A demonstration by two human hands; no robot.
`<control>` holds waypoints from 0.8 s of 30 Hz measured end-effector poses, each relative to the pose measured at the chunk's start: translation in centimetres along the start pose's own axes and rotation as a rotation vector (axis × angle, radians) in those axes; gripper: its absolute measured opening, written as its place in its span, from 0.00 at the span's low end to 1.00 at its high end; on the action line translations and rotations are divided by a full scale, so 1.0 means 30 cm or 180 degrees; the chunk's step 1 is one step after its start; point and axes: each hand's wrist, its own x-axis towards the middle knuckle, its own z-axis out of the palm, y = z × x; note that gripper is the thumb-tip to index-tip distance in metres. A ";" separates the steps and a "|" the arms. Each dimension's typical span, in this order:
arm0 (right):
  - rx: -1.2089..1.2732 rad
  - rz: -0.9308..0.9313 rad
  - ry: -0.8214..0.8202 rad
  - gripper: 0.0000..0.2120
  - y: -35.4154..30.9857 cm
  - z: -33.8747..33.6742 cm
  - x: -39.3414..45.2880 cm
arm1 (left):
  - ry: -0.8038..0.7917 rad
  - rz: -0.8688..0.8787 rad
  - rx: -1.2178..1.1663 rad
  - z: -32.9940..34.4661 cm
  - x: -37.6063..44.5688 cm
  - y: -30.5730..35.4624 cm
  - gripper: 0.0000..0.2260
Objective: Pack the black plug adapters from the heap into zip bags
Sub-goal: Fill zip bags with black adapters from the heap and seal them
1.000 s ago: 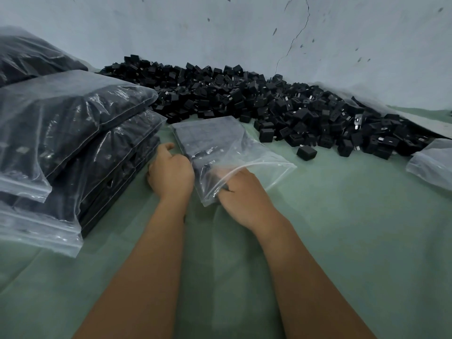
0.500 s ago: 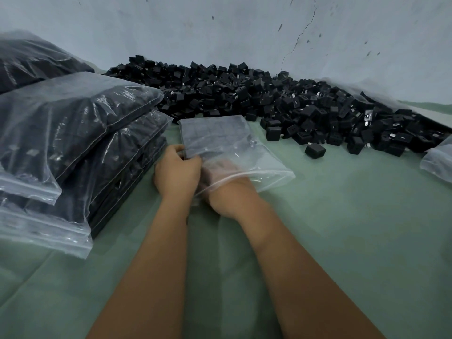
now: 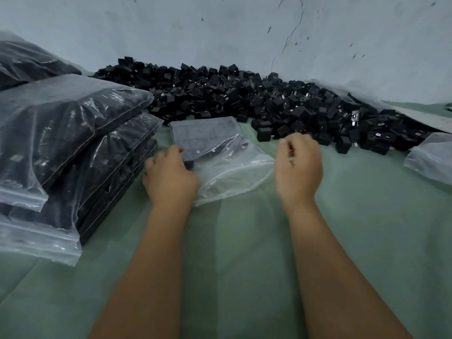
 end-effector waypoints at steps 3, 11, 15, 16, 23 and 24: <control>-0.0619 0.1095 -0.0479 0.15 0.119 -0.012 0.048 | 0.0439 0.0795 0.0193 -0.004 -0.035 0.055 0.21; -0.1251 0.1475 -0.1730 0.26 0.171 -0.008 0.105 | -0.0759 0.1590 0.0133 0.056 -0.111 0.126 0.16; -0.1168 0.1366 -0.1579 0.25 0.187 -0.009 0.100 | -0.1153 0.1593 0.0279 0.056 -0.092 0.116 0.16; -0.1211 0.1361 -0.1592 0.25 0.187 -0.006 0.098 | -0.1181 0.1594 0.0264 0.055 -0.091 0.115 0.15; -0.1023 0.1222 -0.1286 0.23 0.195 0.002 0.084 | -0.1066 0.1541 0.0140 0.061 -0.091 0.110 0.13; -0.0858 0.1230 -0.1177 0.22 0.194 0.000 0.082 | -0.1049 0.1529 0.0136 0.062 -0.091 0.111 0.13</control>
